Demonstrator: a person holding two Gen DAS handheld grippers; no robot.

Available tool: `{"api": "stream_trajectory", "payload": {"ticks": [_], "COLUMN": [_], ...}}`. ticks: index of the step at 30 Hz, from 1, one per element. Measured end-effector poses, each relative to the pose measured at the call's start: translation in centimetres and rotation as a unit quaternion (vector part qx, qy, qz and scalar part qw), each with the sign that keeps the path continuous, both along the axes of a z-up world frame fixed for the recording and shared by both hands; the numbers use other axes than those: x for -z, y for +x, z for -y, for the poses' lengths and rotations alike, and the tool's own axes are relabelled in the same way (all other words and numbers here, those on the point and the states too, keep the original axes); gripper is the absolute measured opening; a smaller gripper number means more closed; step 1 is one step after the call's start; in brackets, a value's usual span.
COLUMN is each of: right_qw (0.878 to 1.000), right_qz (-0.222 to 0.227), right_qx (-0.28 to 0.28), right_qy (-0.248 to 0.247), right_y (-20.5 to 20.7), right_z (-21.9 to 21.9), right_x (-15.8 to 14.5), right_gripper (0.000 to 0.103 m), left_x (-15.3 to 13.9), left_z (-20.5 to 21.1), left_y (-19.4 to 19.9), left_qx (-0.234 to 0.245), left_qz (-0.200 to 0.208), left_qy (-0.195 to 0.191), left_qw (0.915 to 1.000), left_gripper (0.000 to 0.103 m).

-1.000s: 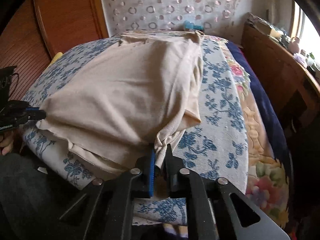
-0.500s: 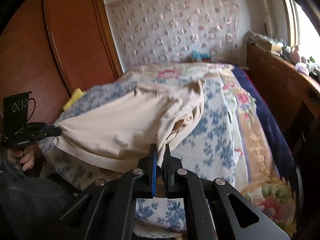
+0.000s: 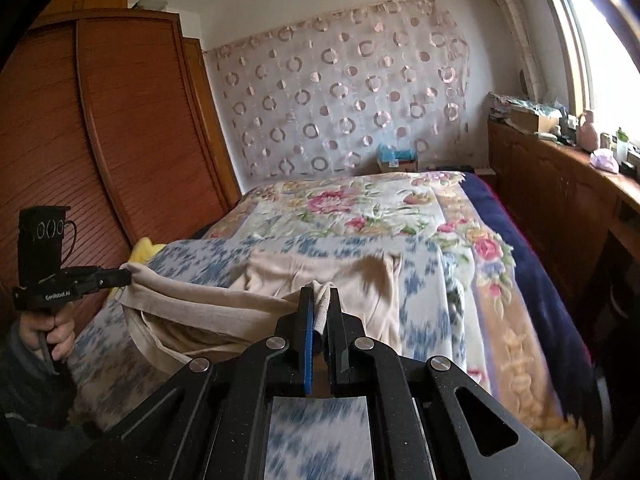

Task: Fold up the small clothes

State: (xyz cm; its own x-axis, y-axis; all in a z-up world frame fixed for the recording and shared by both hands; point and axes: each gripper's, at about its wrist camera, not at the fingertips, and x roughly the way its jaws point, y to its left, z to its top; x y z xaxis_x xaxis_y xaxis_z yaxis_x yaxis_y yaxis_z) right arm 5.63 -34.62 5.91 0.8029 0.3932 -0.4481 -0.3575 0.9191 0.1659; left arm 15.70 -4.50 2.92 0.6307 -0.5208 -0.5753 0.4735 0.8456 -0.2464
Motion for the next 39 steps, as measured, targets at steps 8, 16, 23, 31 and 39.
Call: {"api": "stream_trajectory", "payload": {"ticks": [8,16,23,31,39], "right_qw": [1.0,0.997,0.995,0.994,0.991], "right_qz": [-0.026,-0.065,-0.086,-0.083,-0.081], "right_qx": [0.015,0.023,0.016,0.012,0.009], "right_qy": [-0.008,-0.028,-0.04,-0.067,-0.11], "right_y": [9.6,14.3,16.7,16.8,13.9], "right_z": [-1.8,-2.6,-3.6,-3.5,-2.8], "right_x": [1.7,3.6,3.2,1.6,1.5], "right_gripper": [0.005,0.005,0.005,0.033,0.057], "left_x": [1.9,5.1,6.1,6.2,8.6], "left_z": [0.6,1.4,1.4,0.1,1.6], "left_y": [7.6,12.6,12.8,12.0,10.8], "left_qx": [-0.023,-0.036,-0.032,-0.018,0.033], "left_qz": [-0.029,-0.062,-0.063,-0.069,-0.099], "left_qy": [0.016,0.043,0.055,0.062,0.097], "left_qw": [0.9992,0.9965,0.996,0.9955,0.9899], "left_gripper": [0.004,0.004,0.005,0.056,0.06]}}
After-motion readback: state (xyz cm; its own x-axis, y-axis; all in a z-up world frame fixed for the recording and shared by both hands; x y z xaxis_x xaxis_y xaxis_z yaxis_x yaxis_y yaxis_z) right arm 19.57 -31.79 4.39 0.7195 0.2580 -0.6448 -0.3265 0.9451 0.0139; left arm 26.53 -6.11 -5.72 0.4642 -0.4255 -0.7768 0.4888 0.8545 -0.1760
